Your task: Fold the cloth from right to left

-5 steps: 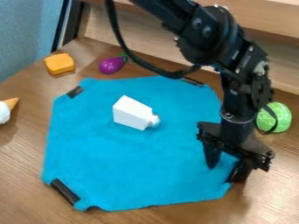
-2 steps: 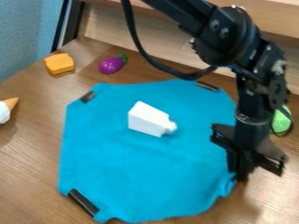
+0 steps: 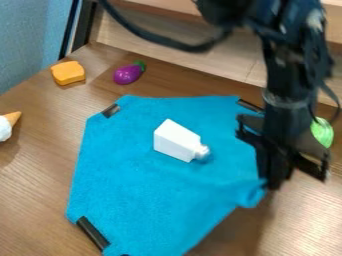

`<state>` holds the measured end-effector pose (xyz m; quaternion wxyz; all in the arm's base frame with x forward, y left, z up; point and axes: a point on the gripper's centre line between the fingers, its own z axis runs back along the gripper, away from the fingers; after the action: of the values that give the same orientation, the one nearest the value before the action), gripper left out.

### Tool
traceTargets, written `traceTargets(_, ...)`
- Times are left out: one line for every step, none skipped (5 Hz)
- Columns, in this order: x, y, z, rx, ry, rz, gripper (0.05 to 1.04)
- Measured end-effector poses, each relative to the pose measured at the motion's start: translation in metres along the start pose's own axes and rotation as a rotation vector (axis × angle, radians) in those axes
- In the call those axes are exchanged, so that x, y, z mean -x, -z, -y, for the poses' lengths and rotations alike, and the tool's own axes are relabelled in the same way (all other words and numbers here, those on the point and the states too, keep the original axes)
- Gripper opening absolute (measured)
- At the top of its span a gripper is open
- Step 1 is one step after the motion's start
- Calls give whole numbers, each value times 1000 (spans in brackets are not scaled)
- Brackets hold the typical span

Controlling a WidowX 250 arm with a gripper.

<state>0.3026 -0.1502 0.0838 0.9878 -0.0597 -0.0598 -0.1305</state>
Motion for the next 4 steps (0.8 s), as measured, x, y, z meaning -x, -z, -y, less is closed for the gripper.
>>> traceTargets(1,-22,-31,20,-36,4,67)
traceTargets(4,-32,-66,31,-97,-5,67)
traceTargets(6,-41,-100,50,-134,-5,67)
traceTargets(6,-52,-124,51,-150,5,67)
